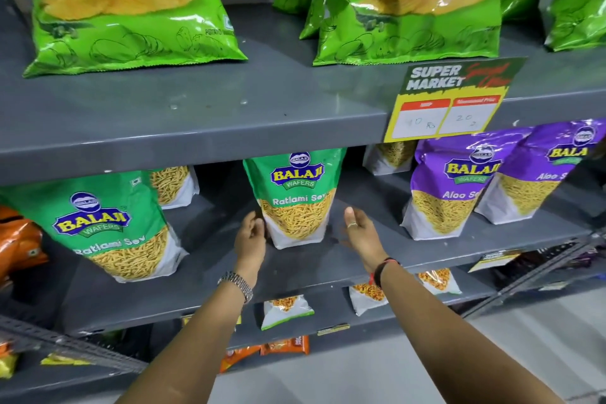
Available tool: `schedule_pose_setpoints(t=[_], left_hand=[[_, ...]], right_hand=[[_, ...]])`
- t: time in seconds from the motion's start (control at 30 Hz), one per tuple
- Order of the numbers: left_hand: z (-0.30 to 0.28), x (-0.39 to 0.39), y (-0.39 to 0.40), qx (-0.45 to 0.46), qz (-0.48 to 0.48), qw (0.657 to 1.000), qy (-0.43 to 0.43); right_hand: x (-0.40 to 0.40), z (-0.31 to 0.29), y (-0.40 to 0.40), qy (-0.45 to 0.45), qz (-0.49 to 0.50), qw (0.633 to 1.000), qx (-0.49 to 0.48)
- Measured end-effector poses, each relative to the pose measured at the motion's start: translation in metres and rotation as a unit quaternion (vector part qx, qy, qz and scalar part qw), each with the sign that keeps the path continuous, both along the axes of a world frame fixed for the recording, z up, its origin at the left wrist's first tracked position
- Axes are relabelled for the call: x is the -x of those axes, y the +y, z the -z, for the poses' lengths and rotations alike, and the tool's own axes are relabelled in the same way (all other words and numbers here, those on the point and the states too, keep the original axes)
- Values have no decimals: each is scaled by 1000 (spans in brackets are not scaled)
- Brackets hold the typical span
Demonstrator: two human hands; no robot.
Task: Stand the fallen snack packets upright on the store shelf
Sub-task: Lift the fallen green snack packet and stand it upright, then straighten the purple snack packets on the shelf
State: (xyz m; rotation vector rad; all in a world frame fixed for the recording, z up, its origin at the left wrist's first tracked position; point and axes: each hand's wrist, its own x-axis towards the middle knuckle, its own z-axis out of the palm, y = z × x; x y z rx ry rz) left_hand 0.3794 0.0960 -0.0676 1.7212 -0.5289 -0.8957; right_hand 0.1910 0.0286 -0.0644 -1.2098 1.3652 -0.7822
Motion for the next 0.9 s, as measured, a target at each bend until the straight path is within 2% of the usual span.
schedule_pose_setpoints(t=[0.07,0.17,0.23,0.33,0.43,0.5,0.6,0.67,0.9], left_hand=[[2,21,4,21,-59,997,41],[7,68,9,19,-80,990,116],[11,100,4,-5,-63,985,162],[6,145,-21,-20,18,976,216],[-9,190,-50,-13,113,971,211],[-17,215,-65,-16,129,972,194],[-24,249,-81,-32,126,977,167],[-26,265,-89,-20,111,976,188],[-29,283,-106,19,44,983,177]], right_hand=[[33,12,-2,15,31,999,17],[95,10,6,13,105,993,44],[138,8,11,9,160,985,68],[197,8,0,-3,211,975,73],[232,8,-29,-20,172,984,42],[239,9,-45,-23,113,993,17],[241,3,-65,-19,27,999,-16],[242,3,-77,-6,-20,1000,-22],[244,8,-100,-26,-48,997,-47]])
